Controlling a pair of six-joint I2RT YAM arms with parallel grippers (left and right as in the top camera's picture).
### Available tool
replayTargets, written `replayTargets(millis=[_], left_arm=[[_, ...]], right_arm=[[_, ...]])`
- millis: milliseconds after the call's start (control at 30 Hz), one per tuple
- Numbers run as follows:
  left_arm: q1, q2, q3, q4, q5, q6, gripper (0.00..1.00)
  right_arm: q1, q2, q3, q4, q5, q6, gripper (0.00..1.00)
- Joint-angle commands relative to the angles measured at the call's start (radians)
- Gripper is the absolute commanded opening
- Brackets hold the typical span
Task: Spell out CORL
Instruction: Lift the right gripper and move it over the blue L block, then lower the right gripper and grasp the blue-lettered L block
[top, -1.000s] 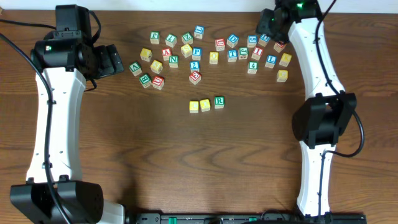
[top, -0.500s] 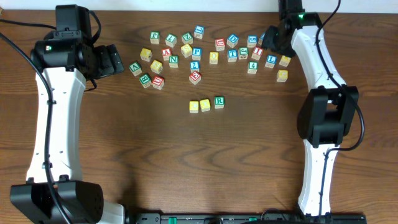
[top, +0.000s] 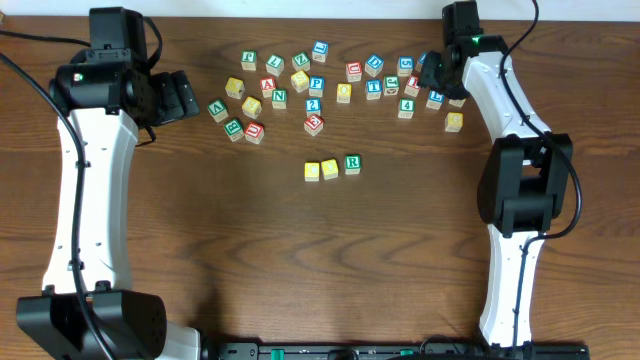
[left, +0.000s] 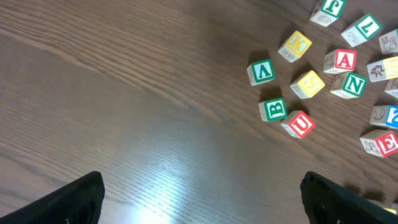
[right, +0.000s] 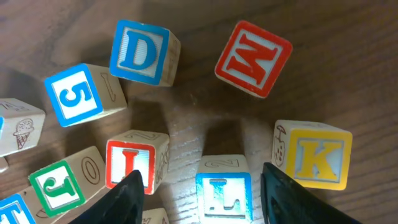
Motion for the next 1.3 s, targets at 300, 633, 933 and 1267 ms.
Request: replayTargets(millis=[300,633,933,1267], left_arm=[[0.002,0.009,-0.004,-0.002,-0.012,0.016,0.99],[0.002,0.009,-0.004,-0.002,-0.012,0.016,0.99],[0.002,0.009,-0.004,-0.002,-0.012,0.016,0.99],[0.002,0.009,-0.004,-0.002,-0.012,0.016,0.99]], right_arm=[[-0.010,0.042,-0.008,0.007,0.035,-0.071,0.50],[-0.014,0.043,-0.043,0.012,0.035,-0.072,0.48],[-0.017,0.043,-0.073,0.029,0.037,-0.086,0.36],[-0.016,0.039,-0.036,0.013,0.034,-0.102,0.24]])
